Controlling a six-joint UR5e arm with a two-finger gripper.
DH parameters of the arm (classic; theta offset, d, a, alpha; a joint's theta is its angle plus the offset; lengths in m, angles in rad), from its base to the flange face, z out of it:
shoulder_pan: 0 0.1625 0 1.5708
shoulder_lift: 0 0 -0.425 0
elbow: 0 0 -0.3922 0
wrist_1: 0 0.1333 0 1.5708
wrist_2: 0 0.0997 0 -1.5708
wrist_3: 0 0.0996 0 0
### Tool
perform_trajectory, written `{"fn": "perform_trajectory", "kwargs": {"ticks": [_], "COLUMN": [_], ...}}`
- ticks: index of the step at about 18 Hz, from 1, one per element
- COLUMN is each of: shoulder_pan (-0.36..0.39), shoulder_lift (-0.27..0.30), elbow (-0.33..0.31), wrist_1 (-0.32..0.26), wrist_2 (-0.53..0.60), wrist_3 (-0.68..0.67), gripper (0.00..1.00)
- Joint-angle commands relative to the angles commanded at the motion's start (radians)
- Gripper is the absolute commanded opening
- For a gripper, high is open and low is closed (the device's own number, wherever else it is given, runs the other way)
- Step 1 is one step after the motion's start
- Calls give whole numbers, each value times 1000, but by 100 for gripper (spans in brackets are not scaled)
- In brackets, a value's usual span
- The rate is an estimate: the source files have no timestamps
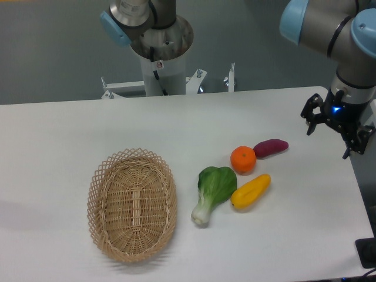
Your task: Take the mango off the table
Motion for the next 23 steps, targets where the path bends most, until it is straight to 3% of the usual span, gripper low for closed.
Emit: {"fn": "perform_trajectory", "kwargs": {"ticks": [6, 10, 23], "shoulder_pan": [0, -11, -43], "shoulder_lift": [2, 2, -12], "elbow": [-11, -32, -86], "wrist_1": [2, 8, 83], "wrist_2": [0, -14, -52], "wrist_3": [-2, -83, -149], "gripper": [100, 100, 100]}}
